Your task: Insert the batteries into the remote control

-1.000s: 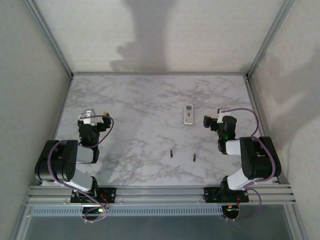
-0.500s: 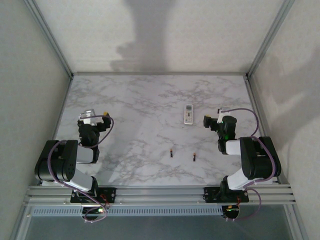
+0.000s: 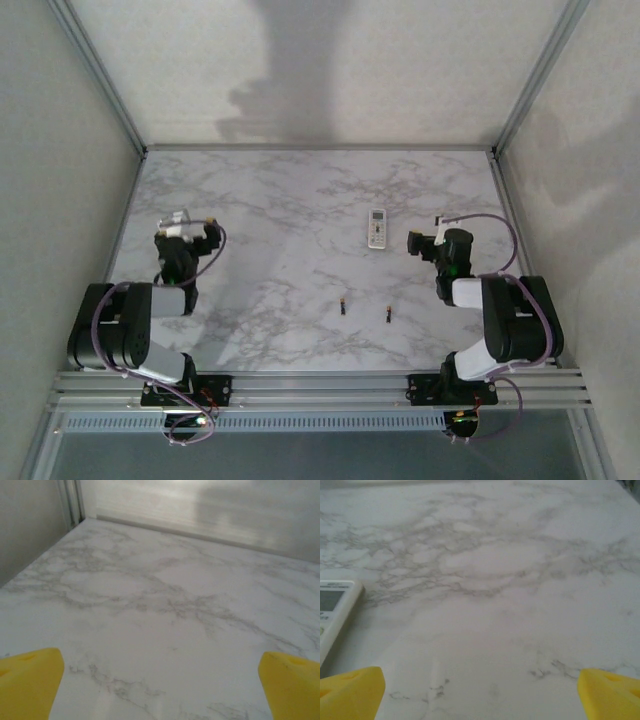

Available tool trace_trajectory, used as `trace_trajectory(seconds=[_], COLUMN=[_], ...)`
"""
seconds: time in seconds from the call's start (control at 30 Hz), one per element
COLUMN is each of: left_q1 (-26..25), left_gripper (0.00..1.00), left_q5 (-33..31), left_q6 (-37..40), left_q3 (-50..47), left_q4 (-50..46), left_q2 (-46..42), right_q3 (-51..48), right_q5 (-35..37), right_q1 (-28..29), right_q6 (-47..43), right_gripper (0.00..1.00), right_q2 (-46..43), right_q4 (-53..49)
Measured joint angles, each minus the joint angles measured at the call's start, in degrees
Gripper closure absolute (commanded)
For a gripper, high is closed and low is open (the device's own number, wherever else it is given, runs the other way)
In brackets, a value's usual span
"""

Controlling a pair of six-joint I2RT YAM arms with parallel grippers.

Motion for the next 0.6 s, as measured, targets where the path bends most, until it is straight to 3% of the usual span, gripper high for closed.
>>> trace_trajectory(seconds=[0.13, 0.23, 0.47, 0.6], left_q1=[0.0, 0.1, 0.1, -0.2], left_gripper=[0.00, 0.01, 0.01, 0.00], left_q5=[-6.0, -8.4, -8.0, -7.0], left_q6=[-3.5, -8.9, -22.8, -27.5], left_q3=[21.5, 30.9, 30.4, 26.8], left_q4=[-21.0, -30.5, -44.7, -47.0], left_q2=[0.3, -0.7, -8.0, -12.3], right_q3=[7.8, 9.0, 9.2, 9.3], right_q5=[1.7, 2.3, 5.8, 4.8], right_q1=[0.0, 0.0, 0.0, 0.0], right_q6=[2.8, 5.6, 17.5, 21.6], right_gripper=[0.01, 0.01, 0.01, 0.01], right_q2=[-8.0, -15.5, -25.9, -26.8], right_q4=[-11.4, -14.4, -24.6, -27.2])
